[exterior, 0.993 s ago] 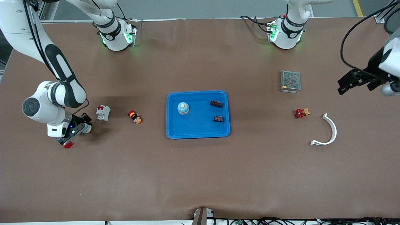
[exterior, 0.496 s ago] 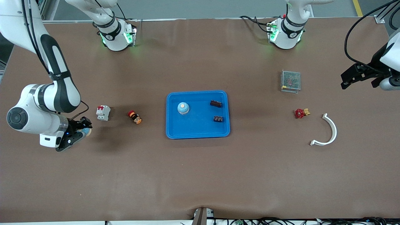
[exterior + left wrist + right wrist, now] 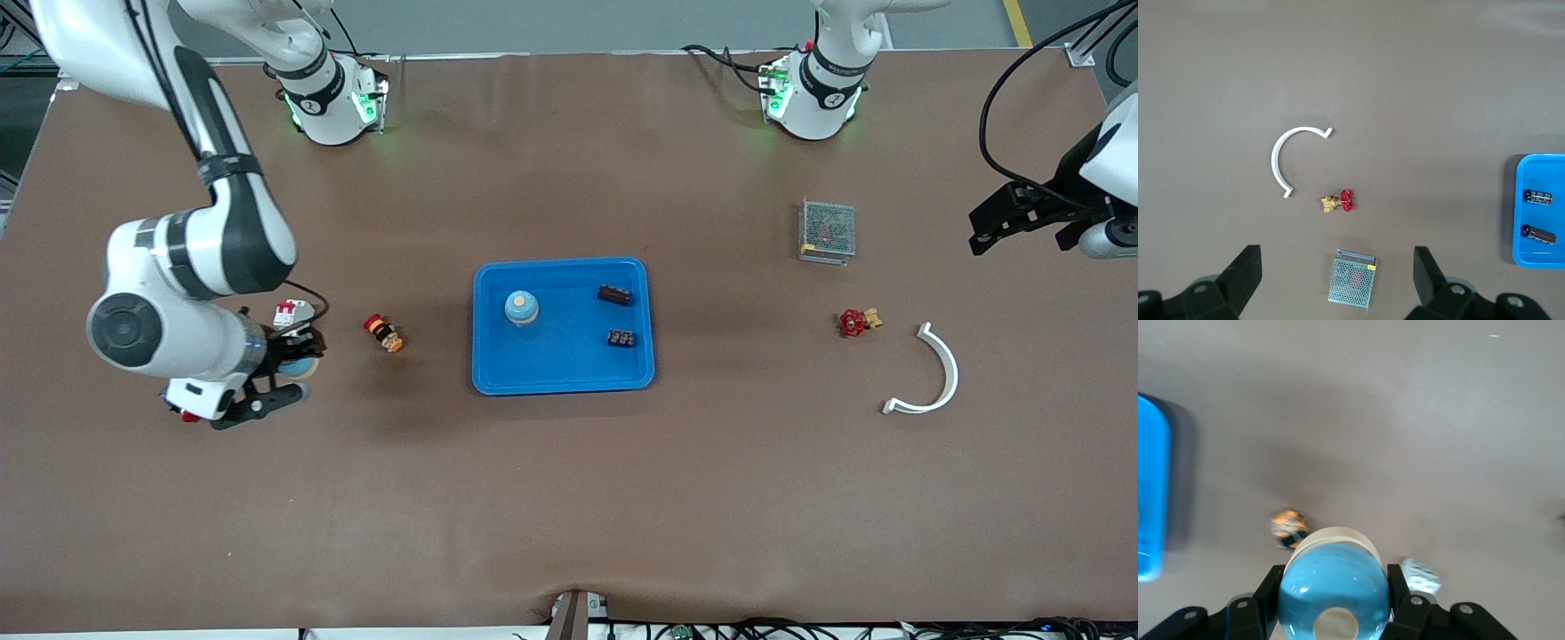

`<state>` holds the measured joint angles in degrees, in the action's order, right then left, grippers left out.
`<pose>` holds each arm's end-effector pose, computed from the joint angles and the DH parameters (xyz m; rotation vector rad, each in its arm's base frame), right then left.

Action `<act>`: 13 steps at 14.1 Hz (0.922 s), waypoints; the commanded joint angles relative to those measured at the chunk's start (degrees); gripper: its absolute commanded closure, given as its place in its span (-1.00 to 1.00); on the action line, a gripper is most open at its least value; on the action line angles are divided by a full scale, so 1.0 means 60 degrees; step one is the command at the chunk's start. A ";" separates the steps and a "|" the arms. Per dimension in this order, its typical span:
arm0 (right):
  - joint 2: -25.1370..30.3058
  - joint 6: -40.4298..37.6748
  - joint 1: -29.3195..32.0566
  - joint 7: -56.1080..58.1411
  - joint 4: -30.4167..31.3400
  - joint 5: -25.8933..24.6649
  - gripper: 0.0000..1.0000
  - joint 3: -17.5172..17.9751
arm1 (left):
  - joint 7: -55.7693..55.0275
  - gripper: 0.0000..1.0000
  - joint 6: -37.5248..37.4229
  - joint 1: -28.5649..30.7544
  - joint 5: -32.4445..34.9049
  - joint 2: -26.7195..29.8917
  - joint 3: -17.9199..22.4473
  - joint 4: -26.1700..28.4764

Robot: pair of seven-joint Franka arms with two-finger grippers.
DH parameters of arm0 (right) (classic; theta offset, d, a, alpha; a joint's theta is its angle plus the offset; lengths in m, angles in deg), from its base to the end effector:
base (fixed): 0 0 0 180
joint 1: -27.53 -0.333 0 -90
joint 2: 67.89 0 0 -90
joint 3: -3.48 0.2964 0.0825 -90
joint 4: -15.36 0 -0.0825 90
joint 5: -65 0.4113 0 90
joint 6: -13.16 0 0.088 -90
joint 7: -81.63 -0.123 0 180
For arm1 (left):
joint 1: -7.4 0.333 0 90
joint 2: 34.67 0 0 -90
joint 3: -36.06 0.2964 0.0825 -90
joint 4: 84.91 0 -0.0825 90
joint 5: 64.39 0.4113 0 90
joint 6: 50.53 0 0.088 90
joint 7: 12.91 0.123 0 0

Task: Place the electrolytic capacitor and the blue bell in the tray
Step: 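Lift the bell and carry it over the tray with the right gripper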

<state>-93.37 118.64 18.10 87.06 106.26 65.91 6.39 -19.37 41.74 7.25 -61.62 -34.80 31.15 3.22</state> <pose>0.6551 0.1418 0.3192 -3.0665 -0.4660 0.2981 0.5864 -0.0461 0.6078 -3.0983 -0.0375 -0.1154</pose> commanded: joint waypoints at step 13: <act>-0.0718 0.2338 -0.3451 -0.6293 -0.0062 0.0551 0.15 -0.0090 | 0.0506 -1.00 -0.0217 0.0214 -0.0081 0.0153 0.0116 -0.0215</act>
<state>-95.76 129.84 -0.75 52.33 106.21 68.36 6.43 -17.62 41.56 8.28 -61.62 -34.69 31.61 2.17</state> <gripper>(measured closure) 0.339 0.000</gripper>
